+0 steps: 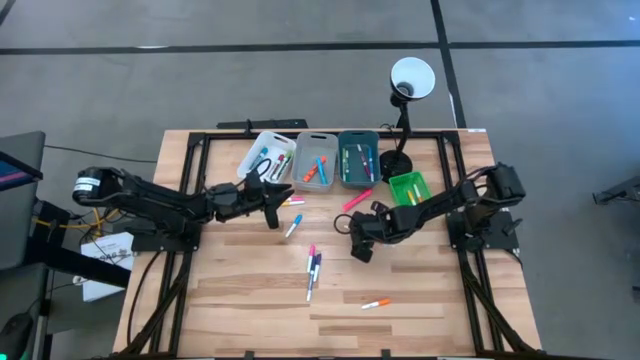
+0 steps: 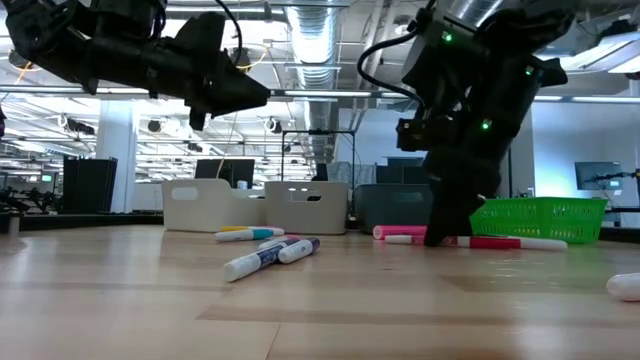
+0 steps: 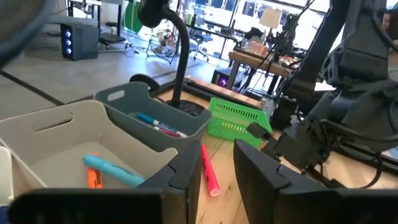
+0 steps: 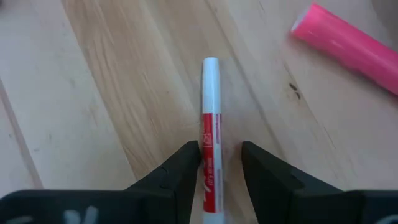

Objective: Pick & Place Markers
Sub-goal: Put the red marker pen into the blue bin

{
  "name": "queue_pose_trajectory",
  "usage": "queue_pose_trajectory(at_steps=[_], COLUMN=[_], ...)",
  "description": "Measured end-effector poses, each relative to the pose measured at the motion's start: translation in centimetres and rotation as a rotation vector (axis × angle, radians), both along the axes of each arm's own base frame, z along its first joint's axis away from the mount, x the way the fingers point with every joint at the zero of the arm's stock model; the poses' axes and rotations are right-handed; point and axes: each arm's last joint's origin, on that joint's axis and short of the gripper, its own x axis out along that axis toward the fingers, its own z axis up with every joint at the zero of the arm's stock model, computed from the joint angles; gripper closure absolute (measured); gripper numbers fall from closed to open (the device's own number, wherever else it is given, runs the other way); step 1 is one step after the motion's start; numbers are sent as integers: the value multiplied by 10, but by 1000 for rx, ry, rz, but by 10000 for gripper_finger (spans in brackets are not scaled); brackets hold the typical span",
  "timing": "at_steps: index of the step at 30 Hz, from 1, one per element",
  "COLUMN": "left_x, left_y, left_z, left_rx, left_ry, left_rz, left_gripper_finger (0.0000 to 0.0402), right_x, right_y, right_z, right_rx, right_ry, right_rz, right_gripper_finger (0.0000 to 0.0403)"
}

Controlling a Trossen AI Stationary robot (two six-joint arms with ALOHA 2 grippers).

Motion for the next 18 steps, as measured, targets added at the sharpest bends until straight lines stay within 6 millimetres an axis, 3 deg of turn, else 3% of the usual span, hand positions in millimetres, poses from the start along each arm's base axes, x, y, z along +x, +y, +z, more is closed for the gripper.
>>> queue_pose_trajectory(at_steps=[8, 18], left_x=[-1, -1], left_y=[0, 0], left_z=[0, 0], left_rx=[0, 0], left_ry=[-1, 0], left_rz=[0, 0], left_gripper_finger=[312, 312], right_x=[0, -4], right_y=[0, -14], right_z=[4, 39], right_rx=[-9, 9], right_ry=[-24, -144], right_rz=[1, -39], right_gripper_finger=[293, 375])
